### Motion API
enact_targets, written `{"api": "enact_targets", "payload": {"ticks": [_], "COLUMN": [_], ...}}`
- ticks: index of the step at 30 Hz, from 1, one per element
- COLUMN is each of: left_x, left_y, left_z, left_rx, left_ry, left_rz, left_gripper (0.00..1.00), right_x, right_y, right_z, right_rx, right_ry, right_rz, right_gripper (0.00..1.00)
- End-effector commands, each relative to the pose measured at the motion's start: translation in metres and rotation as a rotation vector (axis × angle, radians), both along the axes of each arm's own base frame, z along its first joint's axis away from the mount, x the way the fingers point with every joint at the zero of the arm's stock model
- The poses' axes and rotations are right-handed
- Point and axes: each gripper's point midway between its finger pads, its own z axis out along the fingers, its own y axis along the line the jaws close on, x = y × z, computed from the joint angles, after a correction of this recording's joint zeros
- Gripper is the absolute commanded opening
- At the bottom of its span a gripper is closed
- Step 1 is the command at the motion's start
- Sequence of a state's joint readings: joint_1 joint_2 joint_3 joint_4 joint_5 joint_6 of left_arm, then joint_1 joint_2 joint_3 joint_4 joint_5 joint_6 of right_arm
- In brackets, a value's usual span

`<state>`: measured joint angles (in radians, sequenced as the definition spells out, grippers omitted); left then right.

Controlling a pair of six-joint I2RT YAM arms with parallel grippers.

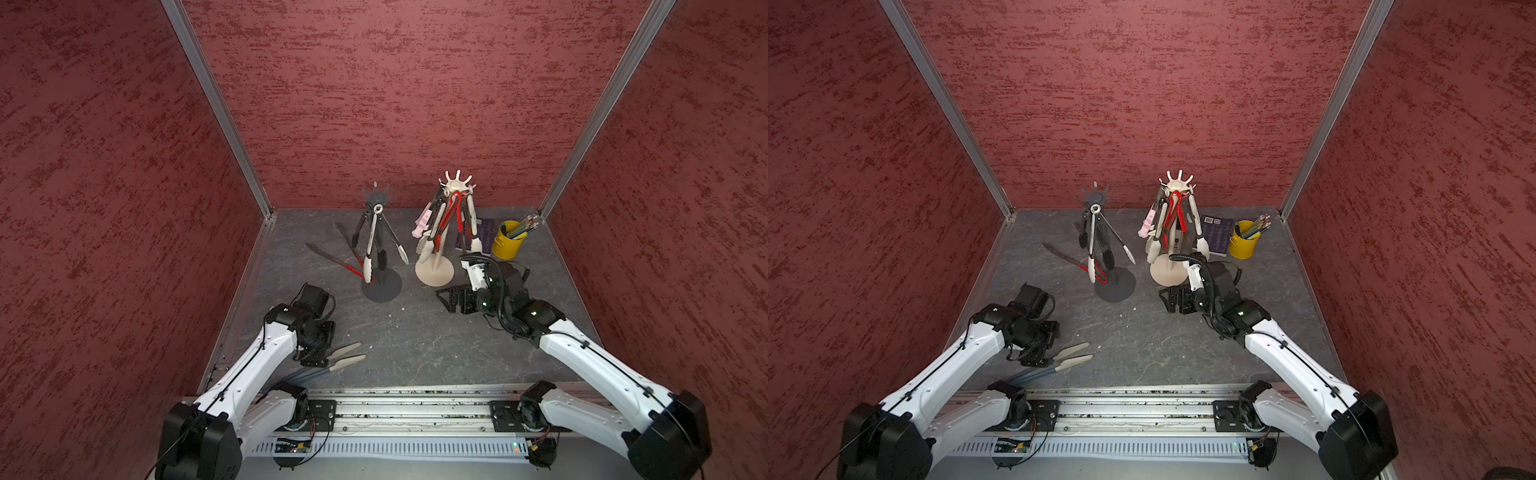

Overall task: Hang food tongs on kitchen utensil racks
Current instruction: Pick up the food tongs from the center of the board.

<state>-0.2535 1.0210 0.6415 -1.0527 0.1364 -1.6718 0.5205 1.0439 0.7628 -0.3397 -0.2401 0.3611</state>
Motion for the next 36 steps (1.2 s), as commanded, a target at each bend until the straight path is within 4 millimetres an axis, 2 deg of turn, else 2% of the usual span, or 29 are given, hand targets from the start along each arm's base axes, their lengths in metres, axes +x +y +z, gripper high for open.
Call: {"api": "enact_targets", "payload": {"ticks": [1, 7, 14, 22, 26, 31, 36], "left_x": [0.015, 0.017, 0.007, 0.005, 0.01, 0.016, 0.025], "left_y": [0.009, 0.011, 0.011, 0.012, 0.015, 0.013, 0.012], "left_z": [-0.006, -0.014, -0.025, -0.036, -0.045, -0.046, -0.037], "left_rx": [0.022, 0.02, 0.007, 0.019, 0.028, 0.027, 0.03], "left_ry": [-0.046, -0.022, -0.007, 0.005, -0.012, -0.009, -0.056], "left_rz": [0.02, 0.022, 0.034, 0.035, 0.032, 0.003, -0.034], "left_gripper": [0.7, 0.65, 0.62, 0.57, 0.43, 0.23, 0.06], "right_x": [0.002, 0.002, 0.002, 0.002, 0.002, 0.001, 0.003], "right_y": [0.002, 0.002, -0.001, -0.001, -0.002, -0.004, -0.006], "right_z": [0.008, 0.008, 0.008, 0.008, 0.008, 0.008, 0.01], "right_rx": [0.027, 0.022, 0.012, 0.008, 0.008, -0.001, -0.011], "right_ry": [-0.015, -0.016, -0.018, -0.015, -0.015, -0.02, -0.027], "right_rz": [0.002, 0.002, -0.005, -0.009, -0.012, -0.018, -0.027], "right_gripper": [0.99, 0.99, 0.99, 0.99, 0.99, 0.99, 0.99]}}
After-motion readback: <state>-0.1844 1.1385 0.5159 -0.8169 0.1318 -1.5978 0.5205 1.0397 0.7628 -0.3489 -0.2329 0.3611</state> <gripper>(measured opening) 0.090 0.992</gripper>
